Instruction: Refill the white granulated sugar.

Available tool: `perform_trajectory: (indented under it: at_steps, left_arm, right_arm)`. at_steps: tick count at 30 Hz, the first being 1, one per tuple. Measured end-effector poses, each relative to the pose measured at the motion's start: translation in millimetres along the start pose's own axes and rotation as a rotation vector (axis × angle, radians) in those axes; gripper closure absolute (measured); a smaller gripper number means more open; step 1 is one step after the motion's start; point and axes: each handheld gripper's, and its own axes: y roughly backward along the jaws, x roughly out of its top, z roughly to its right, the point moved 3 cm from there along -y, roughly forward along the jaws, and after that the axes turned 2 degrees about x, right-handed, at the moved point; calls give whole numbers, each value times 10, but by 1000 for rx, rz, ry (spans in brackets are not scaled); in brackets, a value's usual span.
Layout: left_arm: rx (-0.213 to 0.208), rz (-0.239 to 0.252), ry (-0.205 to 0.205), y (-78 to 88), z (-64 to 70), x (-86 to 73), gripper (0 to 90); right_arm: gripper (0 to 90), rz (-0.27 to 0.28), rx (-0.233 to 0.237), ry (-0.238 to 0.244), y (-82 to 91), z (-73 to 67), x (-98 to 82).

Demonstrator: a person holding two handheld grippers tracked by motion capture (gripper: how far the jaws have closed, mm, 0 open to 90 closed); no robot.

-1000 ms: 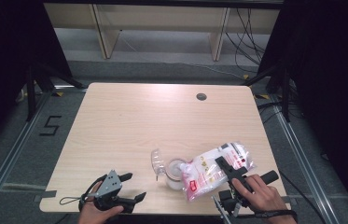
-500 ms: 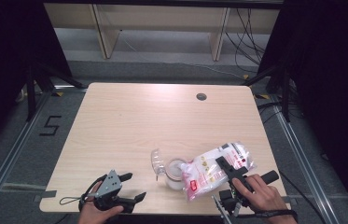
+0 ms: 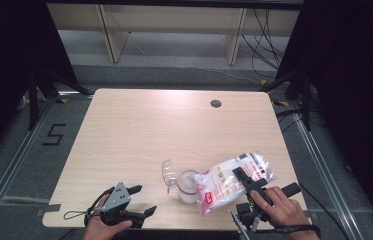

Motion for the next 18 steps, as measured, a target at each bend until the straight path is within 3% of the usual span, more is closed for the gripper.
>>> perform_trajectory:
  at_steps: [2,5,8,9,11,14,16,18]
  left_arm:
    - [-2,5,2,-4,0,-1,172]
    - [1,-2,-4,3,-3,0,172]
    - [6,-5,-2,8,-2,1,172]
    - [4,-1,29,3,14,-5,172]
    - [12,-7,19,9,9,-4,172]
    - [9,2,30,1,20,-2,172]
    - [7,-7,10,8,6,-3,172]
    - [1,-1,-2,2,-1,0,172]
  right_arm:
    - [675,-17,7,-29,15,-22,-9]
    - [675,0,-2,2,5,7,2]
    - [675,-12,10,-26,20,-26,21]
    - [675,16,-9,13,4,-2,34]
    - [675,-7,10,-11,22,-20,42]
    - [676,8,-9,20,14,7,51]
    - [676,-14,9,-5,31,-4,36]
    - [676,-2,-1,24,25,17,33]
